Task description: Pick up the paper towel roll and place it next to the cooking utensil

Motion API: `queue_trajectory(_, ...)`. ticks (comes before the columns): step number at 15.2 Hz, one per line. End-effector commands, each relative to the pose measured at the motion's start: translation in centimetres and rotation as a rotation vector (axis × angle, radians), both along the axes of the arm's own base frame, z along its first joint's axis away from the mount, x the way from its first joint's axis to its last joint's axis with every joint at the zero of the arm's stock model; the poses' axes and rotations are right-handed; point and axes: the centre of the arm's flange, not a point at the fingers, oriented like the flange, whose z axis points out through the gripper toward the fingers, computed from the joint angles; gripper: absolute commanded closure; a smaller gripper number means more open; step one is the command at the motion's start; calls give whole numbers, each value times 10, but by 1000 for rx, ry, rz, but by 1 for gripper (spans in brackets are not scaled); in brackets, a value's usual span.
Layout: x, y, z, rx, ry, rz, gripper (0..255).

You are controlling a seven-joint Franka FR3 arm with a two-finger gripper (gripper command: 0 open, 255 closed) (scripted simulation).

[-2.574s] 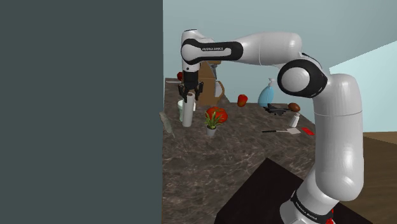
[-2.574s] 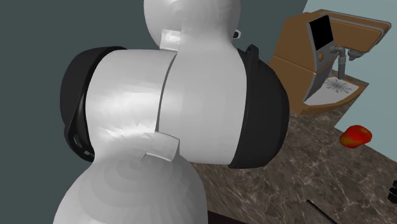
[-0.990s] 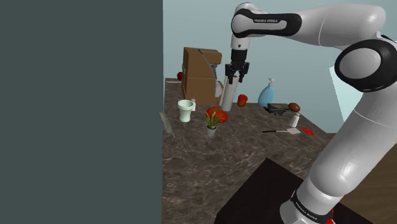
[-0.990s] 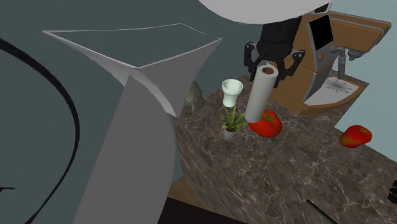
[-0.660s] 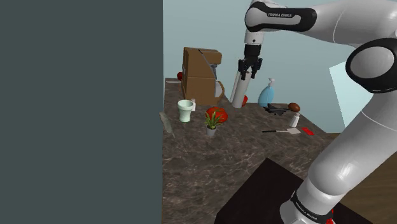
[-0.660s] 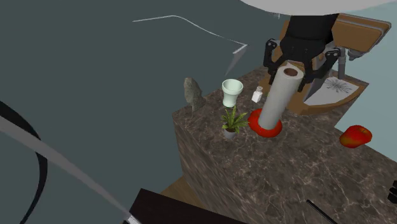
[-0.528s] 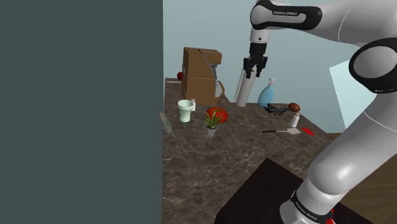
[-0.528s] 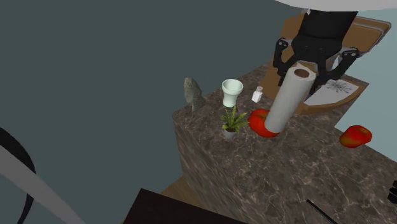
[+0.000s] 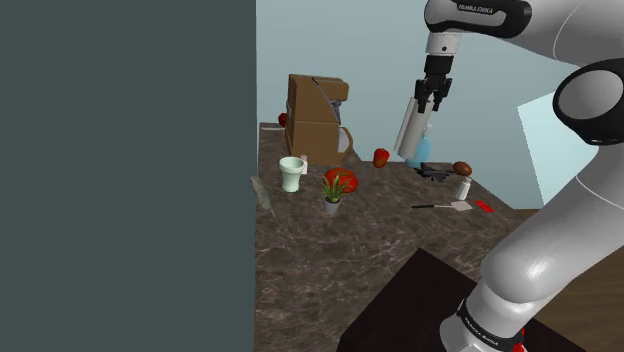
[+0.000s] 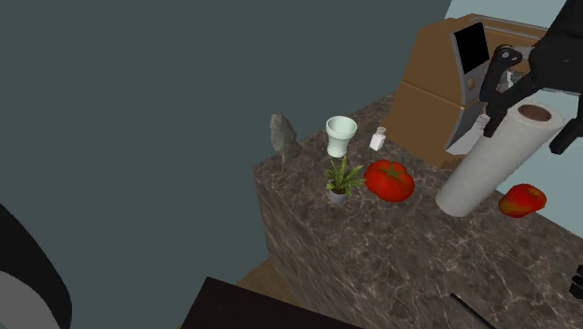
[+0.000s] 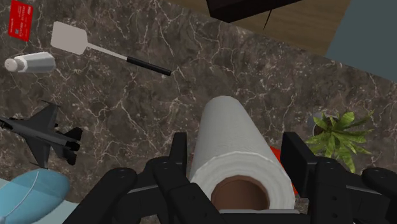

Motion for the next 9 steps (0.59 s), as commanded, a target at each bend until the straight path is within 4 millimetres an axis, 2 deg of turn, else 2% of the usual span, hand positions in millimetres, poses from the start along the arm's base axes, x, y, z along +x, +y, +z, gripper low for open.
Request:
queue_trajectory(1,-16,-17,11,0,1,2,255)
queue_trajectory(3,-31,-36,22,0,1,2,255)
queue_trajectory(4,-33,-38,23,0,1,2,255)
queue_trajectory(9,-33,-38,-3,0,1,2,255)
